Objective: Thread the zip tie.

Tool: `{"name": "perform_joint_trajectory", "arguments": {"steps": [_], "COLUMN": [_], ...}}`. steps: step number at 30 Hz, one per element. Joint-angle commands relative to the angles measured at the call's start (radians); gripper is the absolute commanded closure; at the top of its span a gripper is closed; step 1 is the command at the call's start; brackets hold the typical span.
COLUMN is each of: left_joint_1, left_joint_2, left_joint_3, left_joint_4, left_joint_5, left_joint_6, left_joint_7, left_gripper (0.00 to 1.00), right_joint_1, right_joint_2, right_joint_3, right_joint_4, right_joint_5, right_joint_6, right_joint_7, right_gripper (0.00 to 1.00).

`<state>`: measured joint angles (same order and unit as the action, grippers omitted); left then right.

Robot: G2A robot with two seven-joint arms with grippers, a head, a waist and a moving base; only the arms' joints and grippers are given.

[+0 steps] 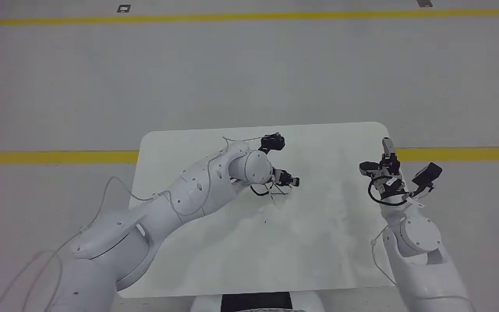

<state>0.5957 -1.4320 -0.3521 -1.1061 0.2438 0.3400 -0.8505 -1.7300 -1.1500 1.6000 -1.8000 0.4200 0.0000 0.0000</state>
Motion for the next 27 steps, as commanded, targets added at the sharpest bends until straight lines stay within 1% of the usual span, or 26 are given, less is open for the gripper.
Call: {"name": "perform_joint_trajectory", "arguments": {"steps": [1,4,7,10,14,17,21,27], "left_joint_1": [-0.001,-0.003,-0.005,-0.002,0.015,0.034,0.077,0.081], "left_joint_2": [-0.004,-0.012,-0.023,-0.037,-0.054,-0.065,-0.074,-0.075], "left_joint_3": [0.0,-0.001,-0.002,-0.01,-0.033,-0.065,-0.121,-0.126], "left_joint_4": [-0.005,-0.005,0.009,0.021,0.036,0.03,0.012,0.011], "left_joint_5": [0.016,0.04,0.075,0.121,0.193,0.248,0.322,0.327], "left_joint_6": [0.0,0.0,0.0,0.0,0.0,0.0,0.0,0.0], "left_joint_7": [-0.017,-0.05,-0.083,-0.098,-0.118,-0.129,-0.146,-0.147], "left_gripper": [0.0,0.0,0.0,0.0,0.0,0.0,0.0,0.0], "right_joint_1": [0.0,0.0,0.0,0.0,0.0,0.0,0.0,0.0], "right_joint_2": [0.0,0.0,0.0,0.0,0.0,0.0,0.0,0.0], "right_joint_3": [0.0,0.0,0.0,0.0,0.0,0.0,0.0,0.0], "right_joint_4": [0.0,0.0,0.0,0.0,0.0,0.0,0.0,0.0], "right_joint_5": [0.0,0.0,0.0,0.0,0.0,0.0,0.0,0.0], "right_joint_6": [0.0,0.0,0.0,0.0,0.0,0.0,0.0,0.0], "right_joint_7": [0.0,0.0,0.0,0.0,0.0,0.0,0.0,0.0], "right_gripper": [0.0,0.0,0.0,0.0,0.0,0.0,0.0,0.0]}}
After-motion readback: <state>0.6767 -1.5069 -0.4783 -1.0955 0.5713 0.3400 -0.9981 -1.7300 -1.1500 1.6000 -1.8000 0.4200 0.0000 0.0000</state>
